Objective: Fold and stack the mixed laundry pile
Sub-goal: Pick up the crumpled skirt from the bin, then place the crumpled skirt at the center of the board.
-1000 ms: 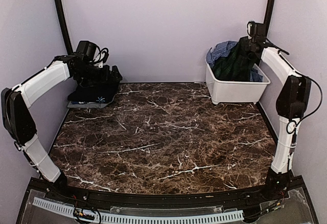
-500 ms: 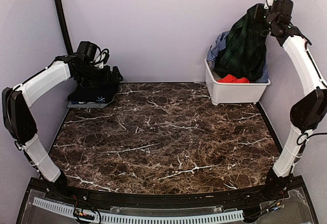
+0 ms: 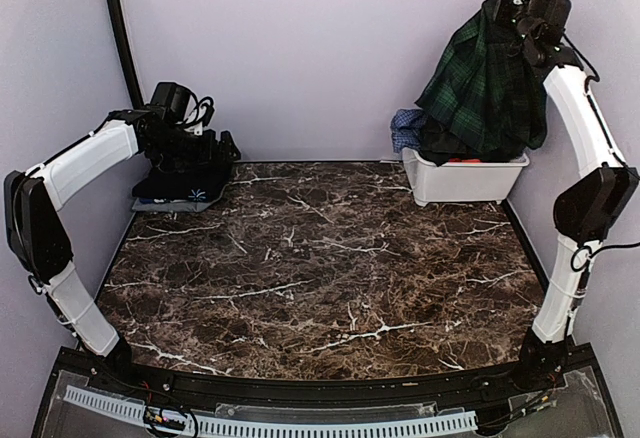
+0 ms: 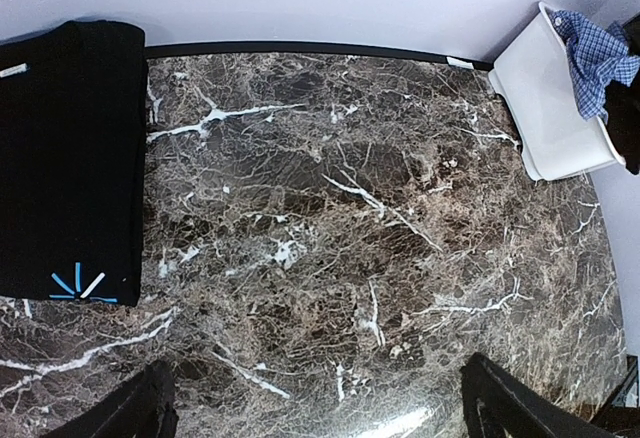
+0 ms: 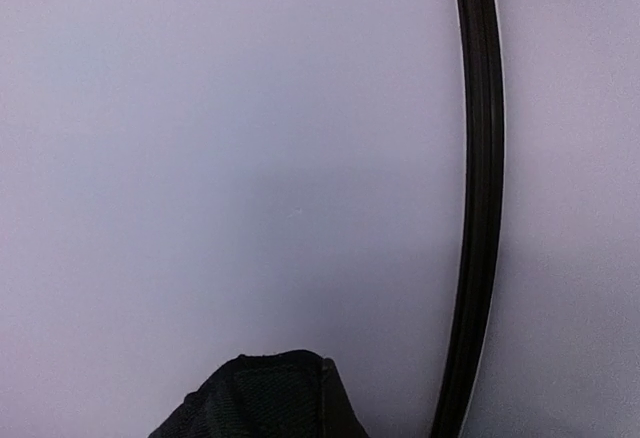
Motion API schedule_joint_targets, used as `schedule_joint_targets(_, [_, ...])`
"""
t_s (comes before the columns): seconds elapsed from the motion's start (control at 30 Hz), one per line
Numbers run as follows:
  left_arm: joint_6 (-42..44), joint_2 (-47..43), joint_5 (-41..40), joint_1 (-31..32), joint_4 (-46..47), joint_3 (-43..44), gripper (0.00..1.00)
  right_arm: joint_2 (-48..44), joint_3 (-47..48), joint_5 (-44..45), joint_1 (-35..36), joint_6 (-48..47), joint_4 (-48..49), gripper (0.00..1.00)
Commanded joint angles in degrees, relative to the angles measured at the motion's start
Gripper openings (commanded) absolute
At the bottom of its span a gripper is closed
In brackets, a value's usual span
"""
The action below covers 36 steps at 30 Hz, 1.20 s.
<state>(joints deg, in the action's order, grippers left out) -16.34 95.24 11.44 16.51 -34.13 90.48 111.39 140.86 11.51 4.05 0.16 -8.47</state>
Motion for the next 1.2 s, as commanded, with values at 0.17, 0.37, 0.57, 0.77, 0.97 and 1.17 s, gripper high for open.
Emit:
schedule_joint_targets(0.17, [0.0, -1.3, 0.2, 0.0, -0.7, 0.4, 0.99, -5.7, 2.8, -15.2, 0.6, 7.1, 0.1, 0.0])
schedule_joint_targets(0.37, [-1.2, -2.9, 1.5, 0.0, -0.1, 0.7, 0.99, -12.8, -1.4, -25.5, 4.4, 11.6, 3.1, 0.0])
schedule_joint_targets(0.57, [-2.5, -4.9, 0.7, 0.0, 0.0, 0.1, 0.99, -15.6, -0.7, -32.9, 12.7, 13.7, 2.2, 0.0])
schedule_joint_targets(0.77, [-4.2, -7.4, -2.2, -1.0, 0.1, -1.2, 0.99, -15.8, -0.2, -34.3, 24.4, 13.4, 2.2, 0.0])
schedule_joint_targets(0.97, [-11.1, -8.5, 3.0, -8.8, 1.1, -4.9, 0.99, -11.8, 0.7, -35.6, 31.0, 22.1, 3.8, 0.0])
schedule_joint_targets(1.17, [-11.1, -10.6, 6.4, -12.1, 2.3, -7.7, 0.99, -16.9, -19.8, -19.0, 30.9, 19.1, -4.5, 0.0])
